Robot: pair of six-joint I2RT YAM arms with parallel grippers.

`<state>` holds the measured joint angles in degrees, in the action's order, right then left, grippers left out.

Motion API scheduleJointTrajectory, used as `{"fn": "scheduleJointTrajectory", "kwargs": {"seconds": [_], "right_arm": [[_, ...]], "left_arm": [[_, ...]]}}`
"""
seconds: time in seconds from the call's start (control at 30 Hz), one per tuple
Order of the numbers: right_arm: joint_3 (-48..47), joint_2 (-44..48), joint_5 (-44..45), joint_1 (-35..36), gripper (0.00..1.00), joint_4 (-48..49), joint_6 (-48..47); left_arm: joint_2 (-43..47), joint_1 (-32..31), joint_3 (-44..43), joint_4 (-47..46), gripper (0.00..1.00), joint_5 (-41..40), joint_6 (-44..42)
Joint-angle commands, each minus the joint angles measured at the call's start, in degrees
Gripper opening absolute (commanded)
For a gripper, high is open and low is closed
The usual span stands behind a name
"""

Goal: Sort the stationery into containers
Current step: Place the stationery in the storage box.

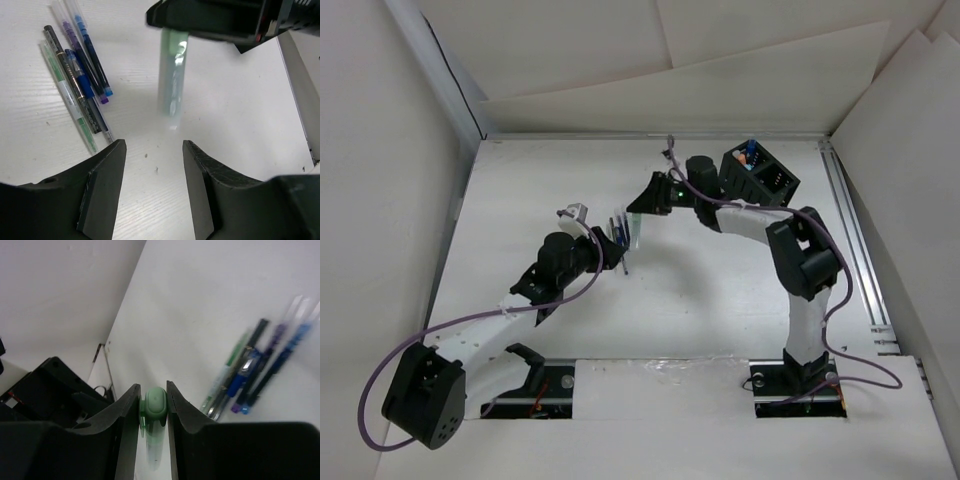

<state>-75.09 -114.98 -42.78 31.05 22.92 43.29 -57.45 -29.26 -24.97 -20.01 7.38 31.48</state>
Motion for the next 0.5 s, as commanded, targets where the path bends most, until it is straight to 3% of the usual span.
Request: {"fn": "scheduleJointTrajectory", "kwargs": {"seconds": [0.0,0.47], "right_arm": [[-0.06,5.02,2.61,-5.98,0.12,1.0,-2.68],[-5.42,13.38,4.63,-30.85,0.12,-7.71,-5.76]], "left_arm": [[1.38,-0.1,-0.6,-1.44,0.46,-0.7,-1.42],[-4.51,-0.1,-3.15,8.31,0.45,-14.22,1.82]]}}
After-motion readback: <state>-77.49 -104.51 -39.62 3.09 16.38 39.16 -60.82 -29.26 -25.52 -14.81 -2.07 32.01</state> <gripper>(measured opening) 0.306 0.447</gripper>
